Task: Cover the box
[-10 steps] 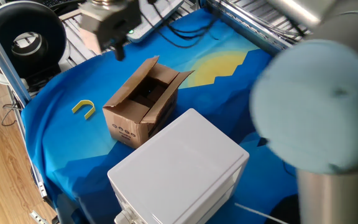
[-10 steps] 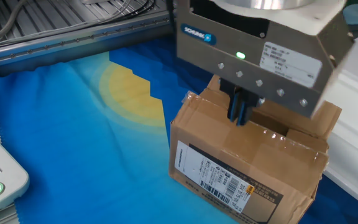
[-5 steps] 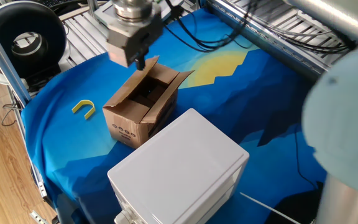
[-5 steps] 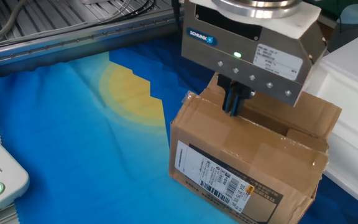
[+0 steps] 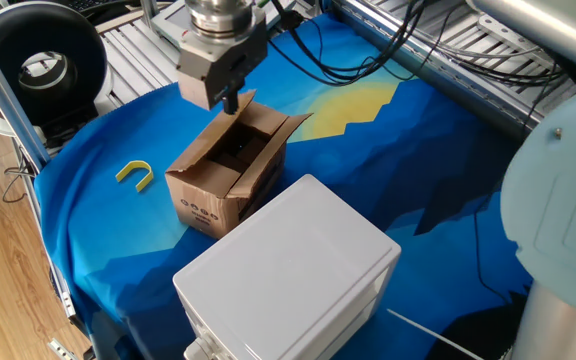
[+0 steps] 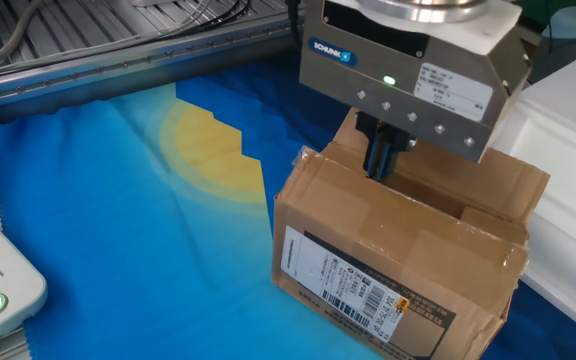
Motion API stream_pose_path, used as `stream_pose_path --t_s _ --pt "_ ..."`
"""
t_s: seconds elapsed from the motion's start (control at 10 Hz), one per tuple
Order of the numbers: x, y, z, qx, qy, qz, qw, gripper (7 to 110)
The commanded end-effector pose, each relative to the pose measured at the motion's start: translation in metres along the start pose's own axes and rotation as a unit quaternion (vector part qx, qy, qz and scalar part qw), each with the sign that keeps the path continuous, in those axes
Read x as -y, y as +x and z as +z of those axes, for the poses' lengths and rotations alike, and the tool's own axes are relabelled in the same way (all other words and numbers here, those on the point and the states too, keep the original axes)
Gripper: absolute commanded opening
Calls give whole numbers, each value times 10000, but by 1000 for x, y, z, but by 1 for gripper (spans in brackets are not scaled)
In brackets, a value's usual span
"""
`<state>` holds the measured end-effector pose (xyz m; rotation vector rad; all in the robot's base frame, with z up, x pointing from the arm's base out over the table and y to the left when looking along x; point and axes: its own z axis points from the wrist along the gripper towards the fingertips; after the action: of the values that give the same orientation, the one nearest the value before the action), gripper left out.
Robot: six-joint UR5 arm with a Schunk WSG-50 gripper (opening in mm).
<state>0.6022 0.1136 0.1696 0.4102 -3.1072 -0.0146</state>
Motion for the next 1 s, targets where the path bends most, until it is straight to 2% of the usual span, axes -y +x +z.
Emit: stream_pose_path --t_s 0.0,0.1,0.2,0.3,0.4,0.5,0.6,0.7,0.8,0.9 --pt "-12 -24 -5 393 -236 447 9980 7" --pt "-2 -31 -6 545 -42 536 9971 7" --pt "1 -37 -6 673 20 603 9959 7" --pt "2 -35 -6 632 29 571 9964 7" --pt "7 -21 -5 350 165 390 9985 7" --pt "3 1 -4 -100 94 276 9995 7" --pt "1 24 -10 -345 27 257 9991 7" --pt "18 45 -15 -436 210 68 9988 7" --pt "15 71 -16 -737 28 81 9972 7" --pt "4 73 -11 -572 -241 378 9974 7"
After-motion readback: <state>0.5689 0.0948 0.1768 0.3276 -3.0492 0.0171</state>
